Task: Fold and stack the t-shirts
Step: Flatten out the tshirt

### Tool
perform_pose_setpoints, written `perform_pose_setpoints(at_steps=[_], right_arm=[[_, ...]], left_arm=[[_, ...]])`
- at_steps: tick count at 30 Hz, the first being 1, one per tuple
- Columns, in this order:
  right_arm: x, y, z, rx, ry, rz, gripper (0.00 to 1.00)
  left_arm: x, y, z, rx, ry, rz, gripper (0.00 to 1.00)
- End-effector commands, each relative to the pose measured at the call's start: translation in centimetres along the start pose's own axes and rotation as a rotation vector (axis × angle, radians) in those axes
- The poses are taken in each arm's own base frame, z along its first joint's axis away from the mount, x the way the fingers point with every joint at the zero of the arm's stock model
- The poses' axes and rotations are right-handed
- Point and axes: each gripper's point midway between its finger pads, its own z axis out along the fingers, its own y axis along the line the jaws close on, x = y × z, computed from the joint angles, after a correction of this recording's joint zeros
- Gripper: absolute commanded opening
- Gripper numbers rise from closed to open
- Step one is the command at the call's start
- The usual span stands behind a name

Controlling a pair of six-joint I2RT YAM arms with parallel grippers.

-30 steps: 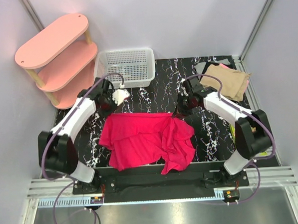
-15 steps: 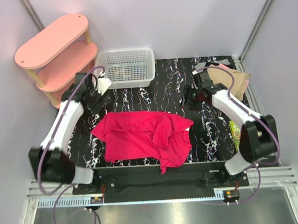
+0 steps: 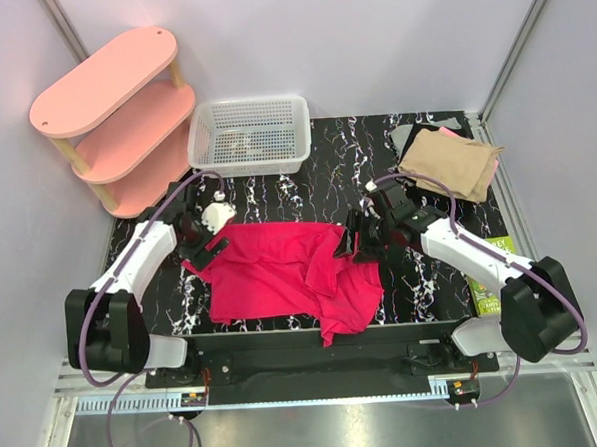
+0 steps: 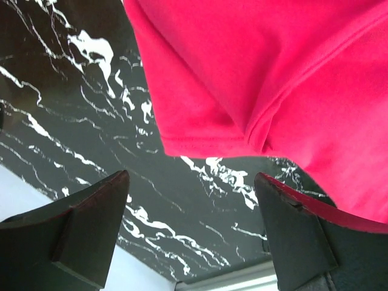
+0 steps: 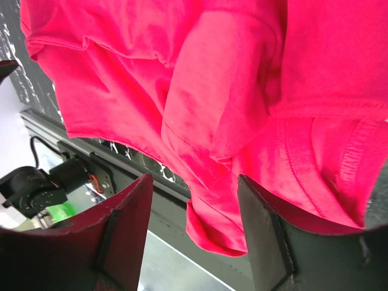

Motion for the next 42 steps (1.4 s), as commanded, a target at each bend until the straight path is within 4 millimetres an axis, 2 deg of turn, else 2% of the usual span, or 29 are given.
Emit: perform_pose_setpoints(at_steps=[1,3,7,14,18,26,33,42], right_arm=[[0.0,2.0,-0.1,-0.106,-0.035,0.04,0.65],[0.6,1.7,0.3,-0.107,-0.026,0.052,0.64],[0.4,1.6,1.4,-0.12,-0.027,0.069,0.59],[0.6,0.9,3.3,-0.1,-0.006,0.085,0.58],[0.6,0.8,3.6,-0.098,-0.005,0.087,0.58],[1.9,0.5,3.1,-0.103,0.006,0.104,0.58],[2.8,0.0,2.5,-0.105,0.005,0.118,0.58],[1.5,0.5,3.7,-0.096,0.003,0.102,0.58]], left_arm=[[-2.1,0.4,0.2,0.007,-0.081,-0.012,0.89],[-2.2,0.2,0.5,0.009,-0.08,-0.009,0.89],[-2.8,-0.6,1.4,0.026,-0.074,0.002,0.88],[-3.8,-1.3,3.1,0.054,-0.054,0.002,0.86],[-3.7,-1.5,3.8,0.072,-0.037,0.002,0.86],[-3.8,-1.9,4.6,0.083,-0.023,0.001,0.84],[-4.7,-2.0,5.1,0.089,-0.022,0.003,0.8],[-5.4,-2.0,5.2,0.078,-0.024,0.01,0.76]])
